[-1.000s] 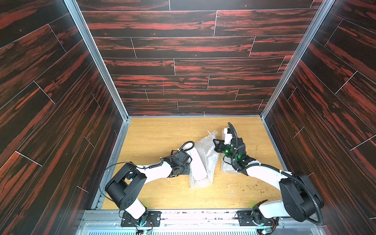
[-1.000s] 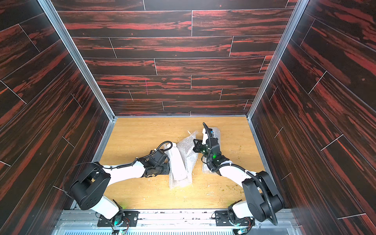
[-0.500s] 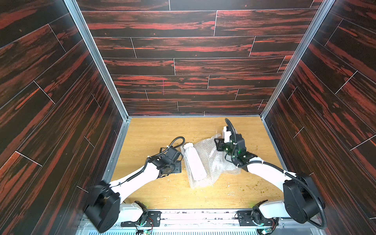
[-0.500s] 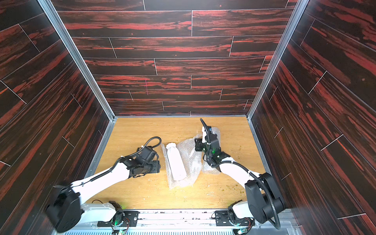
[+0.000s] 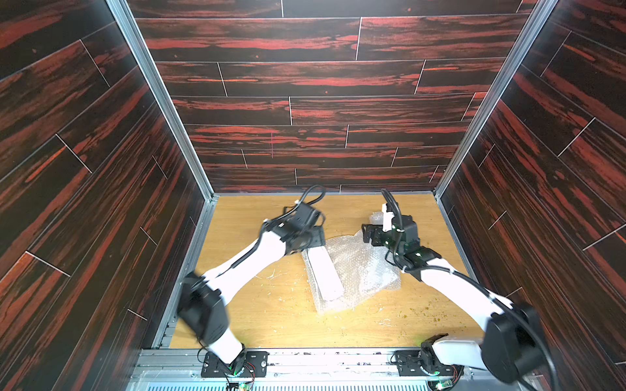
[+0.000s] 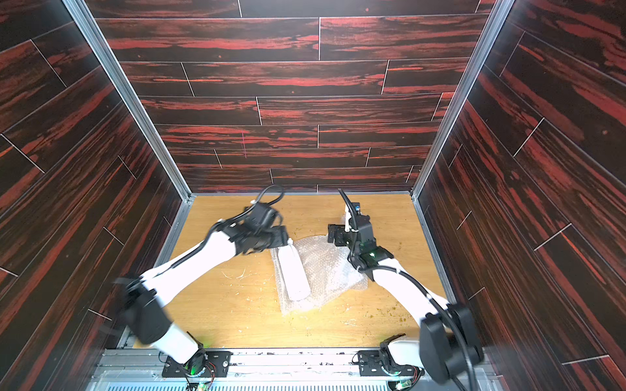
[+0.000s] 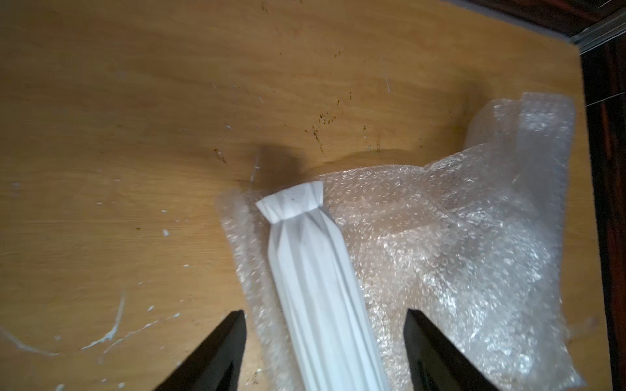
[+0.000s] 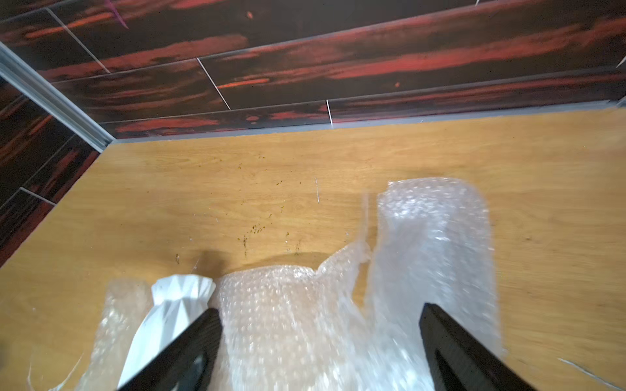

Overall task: Unwrap the vase from the bubble wrap
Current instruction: Pick up the vase from the bubble wrap.

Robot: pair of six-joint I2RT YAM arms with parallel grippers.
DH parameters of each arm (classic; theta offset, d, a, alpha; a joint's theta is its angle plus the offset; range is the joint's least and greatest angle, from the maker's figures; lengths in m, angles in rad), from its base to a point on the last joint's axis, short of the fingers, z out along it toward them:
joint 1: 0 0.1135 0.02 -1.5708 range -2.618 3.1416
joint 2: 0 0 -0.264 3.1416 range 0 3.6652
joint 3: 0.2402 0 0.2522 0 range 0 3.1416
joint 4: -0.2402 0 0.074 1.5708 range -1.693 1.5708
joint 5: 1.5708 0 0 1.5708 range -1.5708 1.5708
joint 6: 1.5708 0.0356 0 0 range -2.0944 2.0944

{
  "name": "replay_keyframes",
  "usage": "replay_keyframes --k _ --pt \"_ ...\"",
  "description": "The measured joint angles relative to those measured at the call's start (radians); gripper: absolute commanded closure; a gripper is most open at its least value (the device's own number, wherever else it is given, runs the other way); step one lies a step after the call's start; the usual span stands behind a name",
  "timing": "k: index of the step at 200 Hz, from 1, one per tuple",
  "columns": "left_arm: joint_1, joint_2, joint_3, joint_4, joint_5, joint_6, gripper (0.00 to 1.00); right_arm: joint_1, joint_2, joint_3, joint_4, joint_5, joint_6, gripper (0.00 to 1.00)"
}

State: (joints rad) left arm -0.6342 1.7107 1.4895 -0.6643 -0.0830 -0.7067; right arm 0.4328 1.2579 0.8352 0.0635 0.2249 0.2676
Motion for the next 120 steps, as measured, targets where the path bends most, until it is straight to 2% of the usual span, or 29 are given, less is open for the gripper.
replay_keyframes --k 45,120 --pt "-0.01 0.191 0.109 -0.085 -0.007 -0.063 0.22 0.0 -0.194 -0.158 -0.018 -0.029 0.005 0.05" --pt "-0.014 0.318 0.2 -0.149 -0.061 -0.132 0.21 0.001 -0.256 -0.276 0.016 -0.17 0.016 0.05"
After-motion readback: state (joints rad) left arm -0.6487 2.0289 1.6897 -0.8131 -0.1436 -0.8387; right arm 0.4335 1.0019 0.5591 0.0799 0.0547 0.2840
